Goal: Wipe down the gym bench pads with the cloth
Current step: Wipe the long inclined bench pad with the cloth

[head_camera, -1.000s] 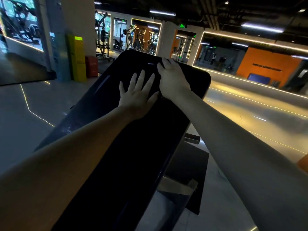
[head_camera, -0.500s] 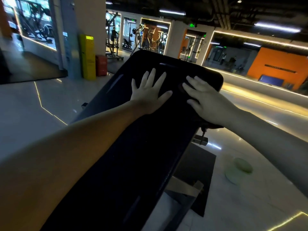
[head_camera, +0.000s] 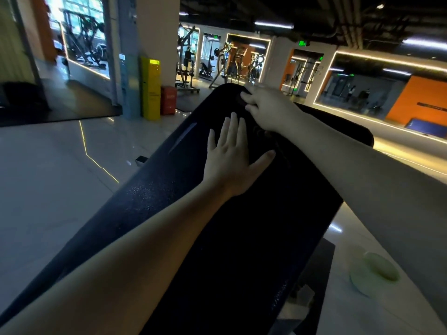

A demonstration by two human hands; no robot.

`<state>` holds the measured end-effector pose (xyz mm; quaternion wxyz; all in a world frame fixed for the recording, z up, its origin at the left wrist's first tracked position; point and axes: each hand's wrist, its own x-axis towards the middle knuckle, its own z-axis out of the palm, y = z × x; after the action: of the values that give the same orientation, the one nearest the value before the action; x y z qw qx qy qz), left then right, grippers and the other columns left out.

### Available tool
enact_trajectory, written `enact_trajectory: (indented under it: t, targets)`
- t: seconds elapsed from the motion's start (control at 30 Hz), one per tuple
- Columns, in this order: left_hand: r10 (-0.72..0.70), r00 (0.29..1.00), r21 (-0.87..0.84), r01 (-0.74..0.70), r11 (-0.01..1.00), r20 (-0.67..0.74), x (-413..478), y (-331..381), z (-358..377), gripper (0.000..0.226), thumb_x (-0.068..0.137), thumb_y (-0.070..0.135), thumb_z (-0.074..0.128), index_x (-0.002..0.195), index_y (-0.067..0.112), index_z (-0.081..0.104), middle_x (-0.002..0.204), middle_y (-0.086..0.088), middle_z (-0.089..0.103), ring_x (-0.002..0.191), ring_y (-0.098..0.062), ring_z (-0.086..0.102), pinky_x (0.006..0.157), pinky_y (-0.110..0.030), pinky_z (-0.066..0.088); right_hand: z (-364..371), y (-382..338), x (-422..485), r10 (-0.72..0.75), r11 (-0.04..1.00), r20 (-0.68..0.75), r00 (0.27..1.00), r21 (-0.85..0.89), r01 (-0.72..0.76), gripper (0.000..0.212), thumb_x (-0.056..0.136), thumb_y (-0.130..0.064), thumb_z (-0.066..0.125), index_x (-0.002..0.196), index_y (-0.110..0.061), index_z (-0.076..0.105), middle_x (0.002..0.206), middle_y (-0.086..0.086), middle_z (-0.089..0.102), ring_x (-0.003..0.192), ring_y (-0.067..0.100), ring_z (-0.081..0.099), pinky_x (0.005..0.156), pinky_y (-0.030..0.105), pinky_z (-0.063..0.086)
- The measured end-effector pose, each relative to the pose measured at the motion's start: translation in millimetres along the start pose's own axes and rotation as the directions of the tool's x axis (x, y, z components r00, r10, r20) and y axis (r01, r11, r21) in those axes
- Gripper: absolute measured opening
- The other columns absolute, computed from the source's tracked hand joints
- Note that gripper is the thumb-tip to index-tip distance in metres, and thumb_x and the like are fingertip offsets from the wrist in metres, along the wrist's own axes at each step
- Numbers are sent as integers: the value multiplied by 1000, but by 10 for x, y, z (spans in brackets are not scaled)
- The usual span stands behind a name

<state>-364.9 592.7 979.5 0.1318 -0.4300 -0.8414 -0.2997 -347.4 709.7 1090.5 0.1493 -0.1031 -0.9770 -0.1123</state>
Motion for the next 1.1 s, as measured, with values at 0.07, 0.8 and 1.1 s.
enact_trajectory:
  t: [0.07,0.8,1.1]
  targets:
    - [-4,1000,-5,4,1000,3,4,5,-9,92,94,70,26,157,12,-9,164,-3,-18,149,-15,-20,121,-41,-13,2,-50,72,14,1000,0,1000,-10,-14,47,106,-18,35,152,-11,29,163,5,14,150,24,8,119,36,12]
    - [-69,997,-61,66,996,-39,-69,38,-19,77,101,51,27,157,9,-5,164,-9,-14,151,-18,-17,122,-37,-11,-31,40,-369,29,1000,15,999,4,-30,49,105,-13,33,153,-10,23,163,7,10,150,24,4,119,31,6]
    - [-99,995,-57,98,994,-30,-57,-6,-13,79,101,54,25,157,9,-8,164,-7,-15,150,-16,-18,121,-34,-12,63,-150,392,15,998,55,998,-62,-11,50,105,-14,29,155,-12,19,163,6,11,150,25,6,119,35,12]
